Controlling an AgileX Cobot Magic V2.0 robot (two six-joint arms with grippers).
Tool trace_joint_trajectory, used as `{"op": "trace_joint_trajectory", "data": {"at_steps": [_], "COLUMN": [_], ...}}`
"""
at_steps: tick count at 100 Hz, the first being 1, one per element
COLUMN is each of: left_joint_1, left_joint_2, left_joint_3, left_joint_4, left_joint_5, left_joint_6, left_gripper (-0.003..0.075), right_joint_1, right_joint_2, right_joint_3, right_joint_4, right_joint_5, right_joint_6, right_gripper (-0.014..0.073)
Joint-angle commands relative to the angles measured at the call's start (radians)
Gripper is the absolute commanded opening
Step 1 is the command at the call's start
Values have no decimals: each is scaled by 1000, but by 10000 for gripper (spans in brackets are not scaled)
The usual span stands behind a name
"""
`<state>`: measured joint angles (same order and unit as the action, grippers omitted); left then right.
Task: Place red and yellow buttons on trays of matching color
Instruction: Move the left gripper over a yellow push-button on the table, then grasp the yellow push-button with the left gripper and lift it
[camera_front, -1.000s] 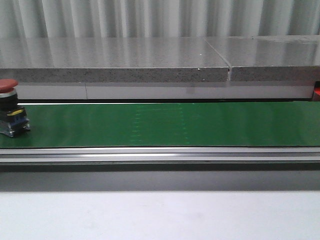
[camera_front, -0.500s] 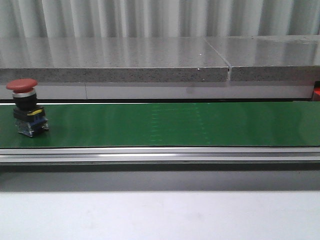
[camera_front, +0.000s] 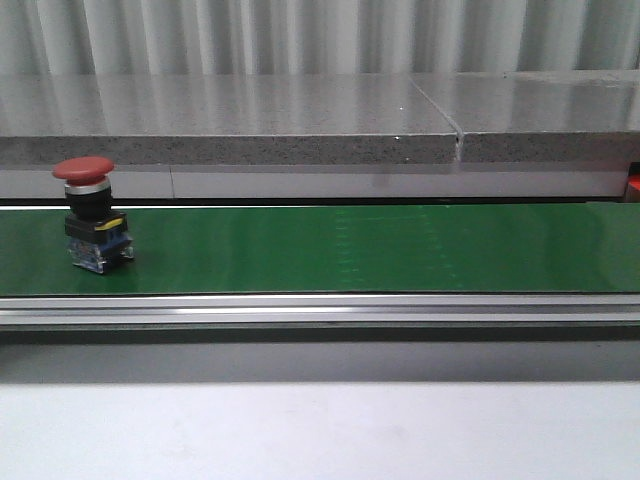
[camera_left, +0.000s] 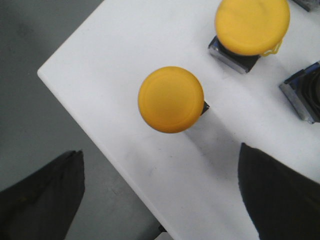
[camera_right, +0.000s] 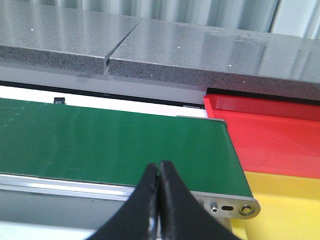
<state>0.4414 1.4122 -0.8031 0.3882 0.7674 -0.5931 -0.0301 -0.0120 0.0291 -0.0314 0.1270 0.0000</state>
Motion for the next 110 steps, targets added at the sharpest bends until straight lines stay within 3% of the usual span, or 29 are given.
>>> {"op": "trace_joint_trajectory", "data": {"at_steps": [1,91,110], "left_joint_1": [4,53,53], "left_joint_2": [-4,193,215], "left_joint_3": [-31,-130,-130], "left_joint_4": [8,-22,-33], "left_joint_5": [-37,-111,-114], "left_joint_6": [11,34,34], "left_gripper": [589,582,491], "right_joint_1": [0,0,0], "right_joint_2": [-12,-12,-12], "right_joint_3": [-7,-7,-7], "right_joint_4": [-11,-11,-11], "right_joint_5": [-82,-82,-82], "right_joint_6": [0,0,0], "right_gripper": [-71,-71,-71]}}
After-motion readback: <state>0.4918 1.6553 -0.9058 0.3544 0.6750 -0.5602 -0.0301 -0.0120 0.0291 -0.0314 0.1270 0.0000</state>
